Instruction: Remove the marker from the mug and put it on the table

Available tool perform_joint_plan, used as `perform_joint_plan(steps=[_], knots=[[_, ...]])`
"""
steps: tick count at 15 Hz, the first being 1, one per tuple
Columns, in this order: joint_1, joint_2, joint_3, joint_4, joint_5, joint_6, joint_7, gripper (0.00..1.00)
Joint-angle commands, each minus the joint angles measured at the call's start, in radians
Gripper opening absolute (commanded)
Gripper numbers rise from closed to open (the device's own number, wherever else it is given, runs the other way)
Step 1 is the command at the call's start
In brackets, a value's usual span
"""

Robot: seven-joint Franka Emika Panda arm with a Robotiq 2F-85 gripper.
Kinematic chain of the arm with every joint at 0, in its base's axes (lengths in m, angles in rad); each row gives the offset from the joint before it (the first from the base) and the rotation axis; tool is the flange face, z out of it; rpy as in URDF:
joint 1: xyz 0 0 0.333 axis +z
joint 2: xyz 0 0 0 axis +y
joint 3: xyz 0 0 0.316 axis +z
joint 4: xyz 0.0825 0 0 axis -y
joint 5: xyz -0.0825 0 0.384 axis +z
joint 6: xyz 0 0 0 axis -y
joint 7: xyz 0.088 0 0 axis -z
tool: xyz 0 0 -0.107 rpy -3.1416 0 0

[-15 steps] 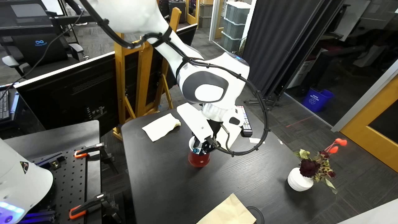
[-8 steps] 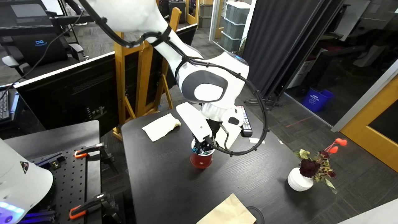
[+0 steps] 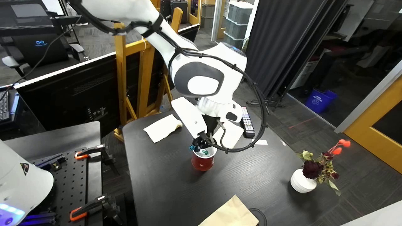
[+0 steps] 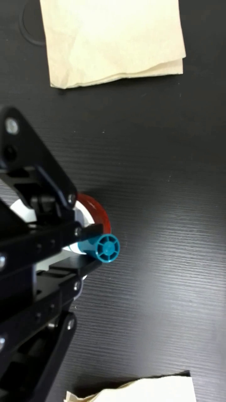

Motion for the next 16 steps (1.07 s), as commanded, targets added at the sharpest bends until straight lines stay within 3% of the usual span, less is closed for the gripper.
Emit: perform_joint_plan(steps=[1, 9, 16], knots=[[0.001, -0.133, 0.002, -0.078, -0.022, -0.019, 0.031, 0.05], [0.001, -0.363, -0.003, -0.172, -0.015, -0.067, 0.031, 0.05], [-0.020, -0.422, -0.040, -0.207, -0.018, -0.003, 0.015, 0.05]])
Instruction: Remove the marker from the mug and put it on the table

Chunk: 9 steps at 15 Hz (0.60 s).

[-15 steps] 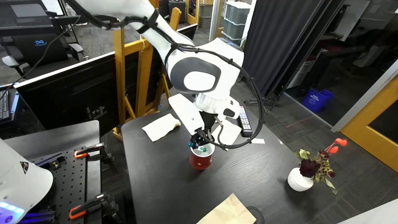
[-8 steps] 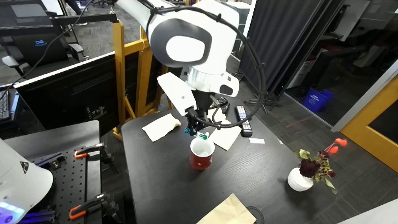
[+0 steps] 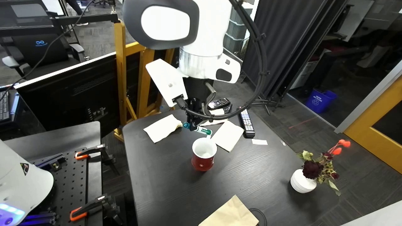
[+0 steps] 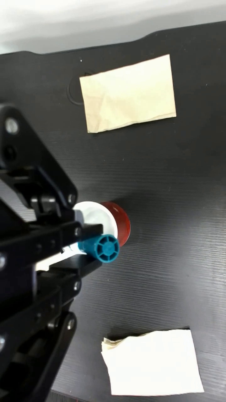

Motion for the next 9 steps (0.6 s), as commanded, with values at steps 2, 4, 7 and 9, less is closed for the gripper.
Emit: perform_joint_plan(steps=[2, 4, 7, 9], knots=[[-0.027, -0.027, -0.033, -0.020, -0.013, 0.043, -0.007, 0.05], [-0.038, -0.006, -0.049, -0.001, -0.017, 0.041, -0.021, 0.05], [-0.054, 0.025, -0.069, 0.016, -0.037, 0.051, -0.052, 0.05], [-0.064, 0.045, -0.080, 0.015, -0.050, 0.082, -0.082, 0.05]])
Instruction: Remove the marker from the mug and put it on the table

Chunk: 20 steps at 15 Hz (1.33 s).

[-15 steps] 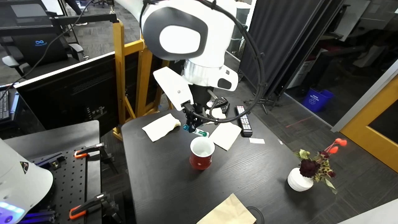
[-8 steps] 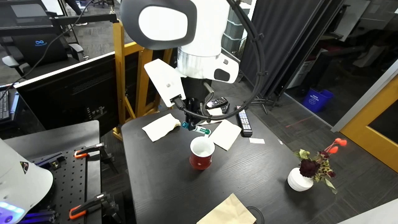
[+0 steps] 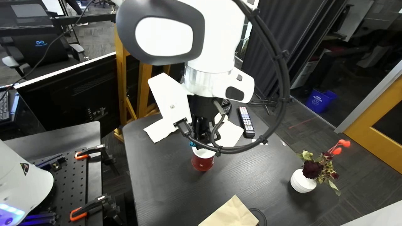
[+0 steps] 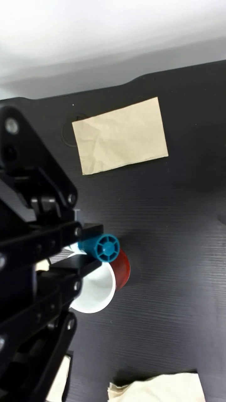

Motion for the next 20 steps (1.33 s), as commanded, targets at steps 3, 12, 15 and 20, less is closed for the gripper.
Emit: perform_joint_plan(steps=[3, 12, 15, 20], knots=[[-0.033, 0.077, -0.021, 0.015, -0.019, 0.113, -0.083, 0.05], [-0.098, 0.267, -0.010, 0.021, 0.024, 0.429, -0.145, 0.05], [-0.115, 0.322, 0.007, 0.025, 0.039, 0.529, -0.130, 0.05], [-0.141, 0.414, 0.044, 0.040, 0.055, 0.669, -0.099, 0.05]])
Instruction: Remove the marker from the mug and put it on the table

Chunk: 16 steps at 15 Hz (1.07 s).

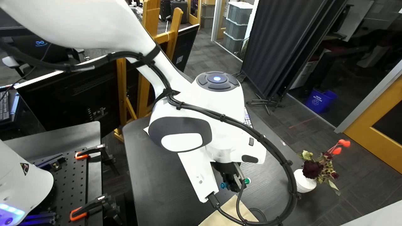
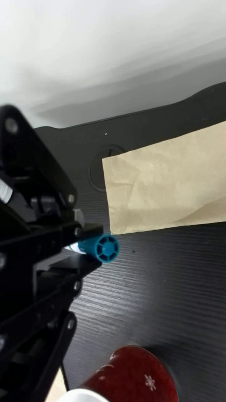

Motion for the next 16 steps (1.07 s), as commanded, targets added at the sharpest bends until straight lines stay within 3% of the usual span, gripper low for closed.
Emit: perform_joint_plan(steps=[1, 10, 11, 12, 14, 16], knots=[[-0.034, 0.071, 0.042, 0.038, 0.017, 0.078, 0.027, 0.05], [-0.042, 0.173, 0.069, 0.086, 0.001, 0.192, 0.121, 0.05], [-0.040, 0.176, 0.066, 0.088, -0.002, 0.191, 0.126, 0.13], [-0.041, 0.179, 0.068, 0.090, -0.004, 0.188, 0.125, 0.44], [-0.043, 0.182, 0.070, 0.091, -0.003, 0.190, 0.125, 0.49], [-0.044, 0.183, 0.070, 0.091, -0.003, 0.191, 0.125, 0.64]])
